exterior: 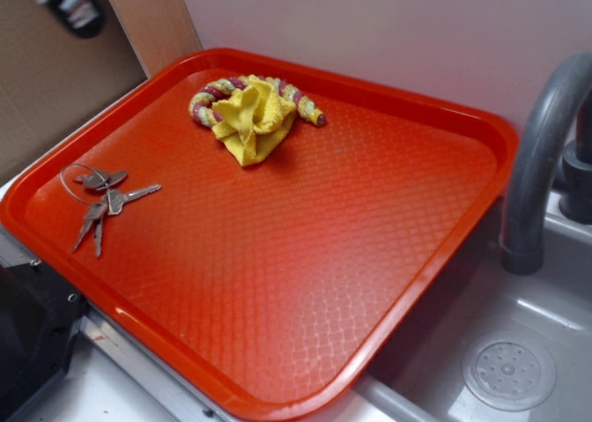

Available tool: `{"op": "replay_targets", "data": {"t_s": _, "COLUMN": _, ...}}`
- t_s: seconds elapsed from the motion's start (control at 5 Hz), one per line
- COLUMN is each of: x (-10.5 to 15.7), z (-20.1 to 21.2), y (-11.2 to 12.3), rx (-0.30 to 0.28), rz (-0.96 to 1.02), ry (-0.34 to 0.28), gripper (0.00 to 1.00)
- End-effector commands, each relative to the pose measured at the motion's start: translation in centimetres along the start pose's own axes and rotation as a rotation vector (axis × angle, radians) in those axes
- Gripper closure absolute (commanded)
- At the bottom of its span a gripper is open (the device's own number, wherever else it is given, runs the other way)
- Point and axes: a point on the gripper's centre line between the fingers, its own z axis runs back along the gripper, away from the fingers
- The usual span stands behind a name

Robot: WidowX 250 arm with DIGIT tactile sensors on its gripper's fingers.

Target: Grab the yellow cloth.

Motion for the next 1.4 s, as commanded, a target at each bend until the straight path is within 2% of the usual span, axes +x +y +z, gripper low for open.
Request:
{"op": "replay_targets", "data": {"t_s": 0.0, "x": 5.3, "z": -9.1, "y": -0.6, "rx": -0.206, "rz": -0.187, "ry": -0.045, "gripper": 0.00}}
{"op": "replay_targets", "data": {"t_s": 0.2, "x": 2.1, "z": -13.2, "y": -1.5, "rx": -0.204, "rz": -0.224, "ry": 0.077, "gripper": 0.00}}
{"op": "replay_targets", "data": {"t_s": 0.4, "x": -0.4, "z": -15.6, "y": -0.4, "rx": -0.168, "rz": -0.193, "ry": 0.129, "gripper": 0.00}}
{"op": "replay_targets", "data": {"t_s": 0.6, "x": -0.1, "z": -15.4, "y": -0.5, "rx": -0.127, "rz": -0.176, "ry": 0.083, "gripper": 1.00}}
{"op": "replay_targets", "data": {"t_s": 0.8, "x": 1.1, "z": -13.6, "y": -0.4, "rx": -0.087, "rz": -0.132, "ry": 0.011, "gripper": 1.00}}
{"op": "replay_targets", "data": {"t_s": 1.0, "x": 1.9, "z": -9.4, "y": 0.0, "rx": -0.077, "rz": -0.099, "ry": -0.005, "gripper": 1.00}}
{"op": "replay_targets", "data": {"t_s": 1.2, "x": 0.8, "z": -3.9, "y": 1.0, "rx": -0.059, "rz": -0.047, "ry": -0.085, "gripper": 1.00}}
